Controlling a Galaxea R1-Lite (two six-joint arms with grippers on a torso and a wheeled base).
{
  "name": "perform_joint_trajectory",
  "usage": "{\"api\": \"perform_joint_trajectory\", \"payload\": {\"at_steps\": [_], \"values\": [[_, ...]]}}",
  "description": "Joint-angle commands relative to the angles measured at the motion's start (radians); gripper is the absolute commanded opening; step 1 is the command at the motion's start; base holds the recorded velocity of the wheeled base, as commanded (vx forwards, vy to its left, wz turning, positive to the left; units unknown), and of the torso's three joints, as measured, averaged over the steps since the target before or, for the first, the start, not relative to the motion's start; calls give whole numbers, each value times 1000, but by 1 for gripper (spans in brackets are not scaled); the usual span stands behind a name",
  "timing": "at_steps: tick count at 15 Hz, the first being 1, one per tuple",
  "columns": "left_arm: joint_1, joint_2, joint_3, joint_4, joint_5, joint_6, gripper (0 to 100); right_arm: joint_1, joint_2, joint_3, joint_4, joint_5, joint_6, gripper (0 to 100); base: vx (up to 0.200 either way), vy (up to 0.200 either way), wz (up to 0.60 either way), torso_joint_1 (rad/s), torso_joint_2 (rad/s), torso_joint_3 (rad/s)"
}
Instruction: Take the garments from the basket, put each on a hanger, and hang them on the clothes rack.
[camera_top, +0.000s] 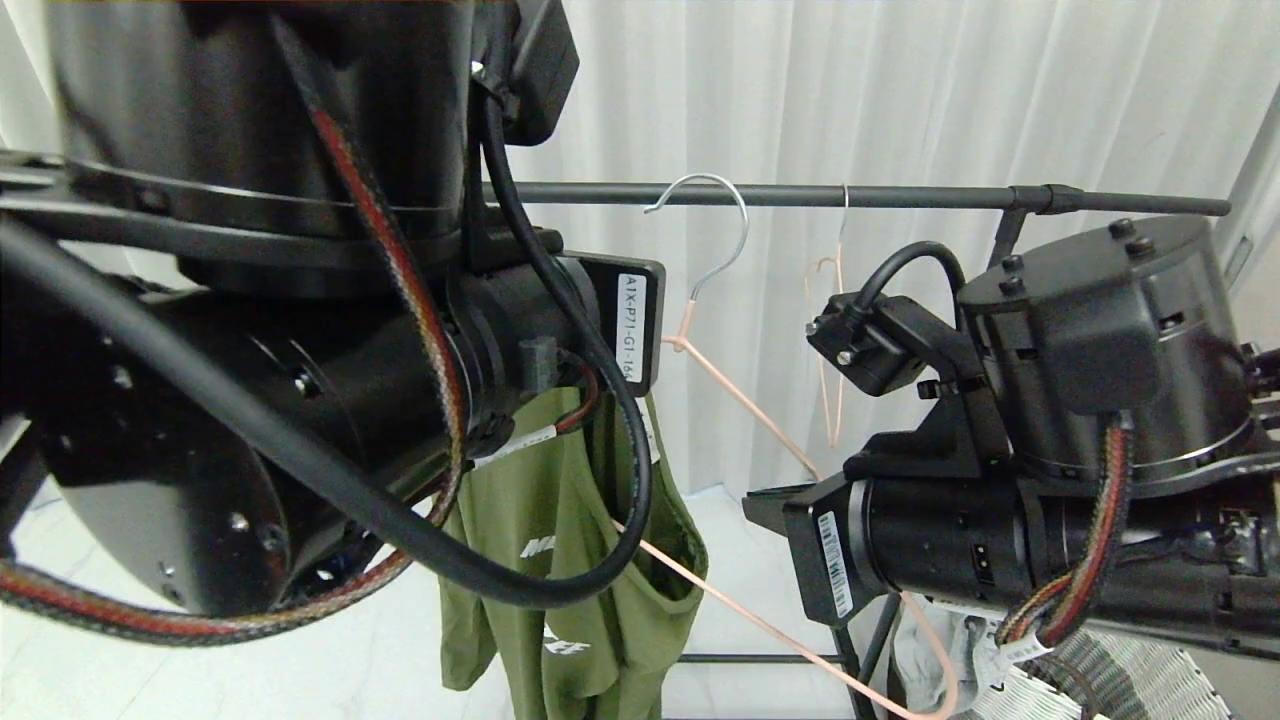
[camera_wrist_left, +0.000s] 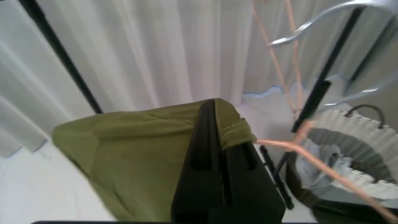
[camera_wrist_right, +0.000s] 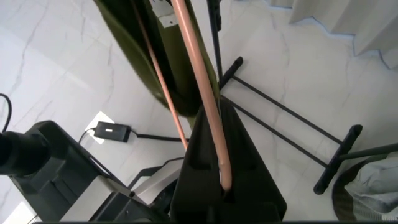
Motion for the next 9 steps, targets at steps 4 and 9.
{"api": "perform_joint_trajectory", "payload": {"at_steps": [4,9], "values": [[-34,-6,-4,-2,-26,-16,0,-9,3,-8,-1,-5,-5,0,0,0,0,0,0,0],[-32,-2,16,-5,-26,-20,0,-41,-48,-8,-6,-8,-32,0,0,0,0,0,0,0]]}}
